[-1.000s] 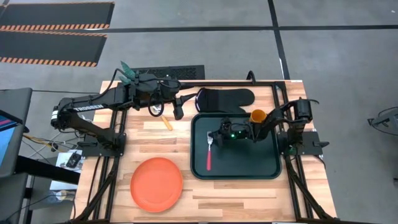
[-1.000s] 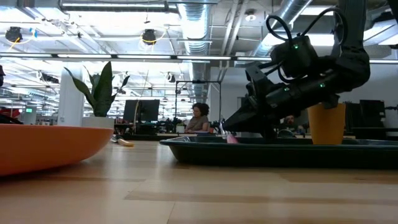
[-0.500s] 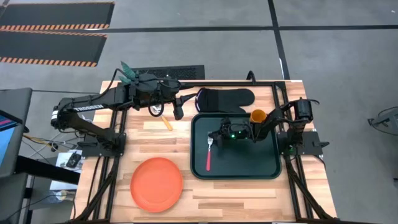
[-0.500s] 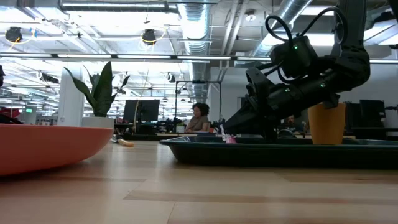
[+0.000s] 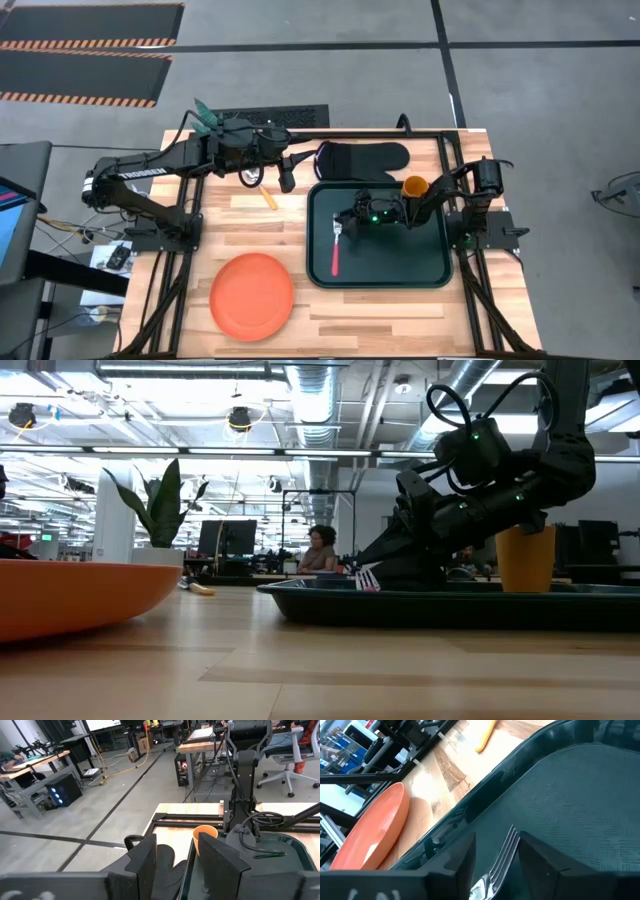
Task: Pick and place plate/cup/fork/spoon on tray
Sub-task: Put the pink fork in the middle left of the green serving tray, then put the yellow spoon to the left of the pink fork on the green serving tray
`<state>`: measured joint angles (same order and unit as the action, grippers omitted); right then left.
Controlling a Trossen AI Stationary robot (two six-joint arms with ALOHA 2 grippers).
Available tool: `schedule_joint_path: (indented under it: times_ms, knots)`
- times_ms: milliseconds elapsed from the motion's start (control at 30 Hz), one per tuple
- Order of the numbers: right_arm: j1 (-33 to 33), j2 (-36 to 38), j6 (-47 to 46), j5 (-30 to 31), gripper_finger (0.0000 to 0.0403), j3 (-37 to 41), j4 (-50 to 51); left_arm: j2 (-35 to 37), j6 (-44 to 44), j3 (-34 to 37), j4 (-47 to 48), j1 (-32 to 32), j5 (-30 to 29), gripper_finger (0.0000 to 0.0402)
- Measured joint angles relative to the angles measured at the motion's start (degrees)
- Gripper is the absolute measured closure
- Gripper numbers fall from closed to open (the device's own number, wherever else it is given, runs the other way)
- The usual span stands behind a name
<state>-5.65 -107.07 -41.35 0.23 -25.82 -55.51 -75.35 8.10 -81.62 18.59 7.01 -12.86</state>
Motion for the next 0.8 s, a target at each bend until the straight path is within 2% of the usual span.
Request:
schedule_joint_path:
  times_ms: [600, 800]
  knots:
    - [-0.08, -0.16, -0.36, 0.12, 0.0222, -2.78, 0.22, -0.01, 0.0, 0.0, 0.02, 0.0, 0.0, 0.0265]
    - [-1.33, 2.79, -0.84, -0.93, 0.0225, -2.54, 1.56, -0.02, -2.35, 0.02, 0.85, 0.03, -0.56, 0.0265]
